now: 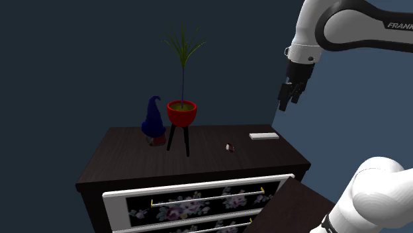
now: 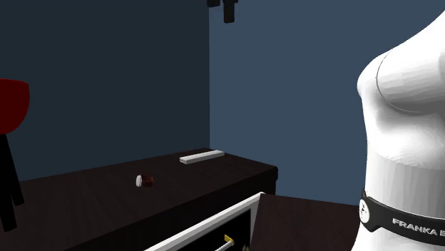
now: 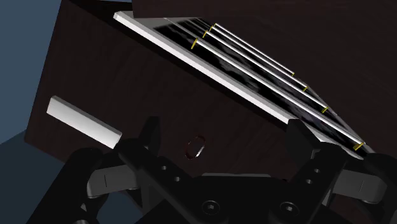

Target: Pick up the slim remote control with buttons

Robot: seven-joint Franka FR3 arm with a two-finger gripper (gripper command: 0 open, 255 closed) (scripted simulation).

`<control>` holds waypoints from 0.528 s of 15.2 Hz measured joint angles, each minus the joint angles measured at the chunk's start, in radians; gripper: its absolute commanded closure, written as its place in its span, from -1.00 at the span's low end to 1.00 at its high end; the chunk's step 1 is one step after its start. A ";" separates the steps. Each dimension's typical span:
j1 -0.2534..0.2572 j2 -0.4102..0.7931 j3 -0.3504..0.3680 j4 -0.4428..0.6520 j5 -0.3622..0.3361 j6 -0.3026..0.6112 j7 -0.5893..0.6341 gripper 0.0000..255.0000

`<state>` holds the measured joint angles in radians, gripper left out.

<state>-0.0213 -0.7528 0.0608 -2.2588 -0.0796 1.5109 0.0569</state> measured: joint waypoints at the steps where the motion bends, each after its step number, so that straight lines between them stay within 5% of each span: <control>1: 0.000 0.000 0.000 0.000 0.000 0.000 0.000 -1.00; 8: -0.002 -0.001 -0.150 -0.112 -0.082 0.127 -0.219 -1.00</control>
<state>-0.0236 -0.7538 -0.0895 -2.3710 -0.1617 1.6378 -0.1617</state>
